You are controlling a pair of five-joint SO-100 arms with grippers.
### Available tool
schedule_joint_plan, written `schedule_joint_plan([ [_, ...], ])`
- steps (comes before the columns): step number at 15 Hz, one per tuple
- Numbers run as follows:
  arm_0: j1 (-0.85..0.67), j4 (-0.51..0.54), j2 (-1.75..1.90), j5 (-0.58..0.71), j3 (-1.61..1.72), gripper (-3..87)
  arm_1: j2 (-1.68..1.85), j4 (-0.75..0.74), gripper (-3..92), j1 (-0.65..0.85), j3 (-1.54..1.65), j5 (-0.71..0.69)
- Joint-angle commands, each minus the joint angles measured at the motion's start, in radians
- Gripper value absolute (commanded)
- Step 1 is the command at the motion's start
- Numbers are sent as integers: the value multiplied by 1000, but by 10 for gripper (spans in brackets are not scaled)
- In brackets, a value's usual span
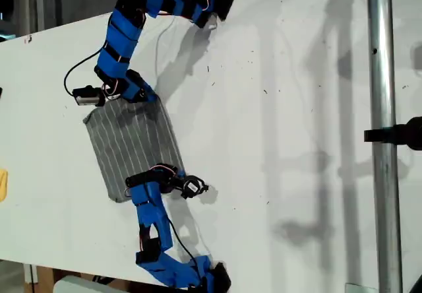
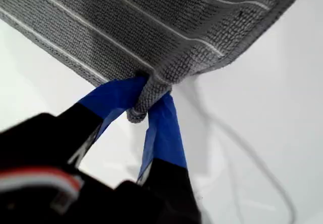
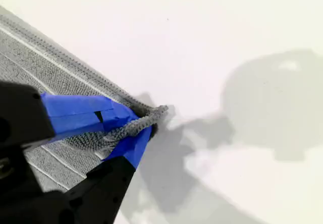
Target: Grasp corners of a towel and fold twice.
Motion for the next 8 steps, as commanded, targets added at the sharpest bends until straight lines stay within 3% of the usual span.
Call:
schedule_joint_plan([
  [1,64,64,198,-52,84,-26,175,63,-2,-91,31,55],
  [5,281,28,588,-272,468,-26,456,187,-2,-367,179,225],
  [8,514,37,657,-476,485,-26,535,249,-2,-646,192,428],
])
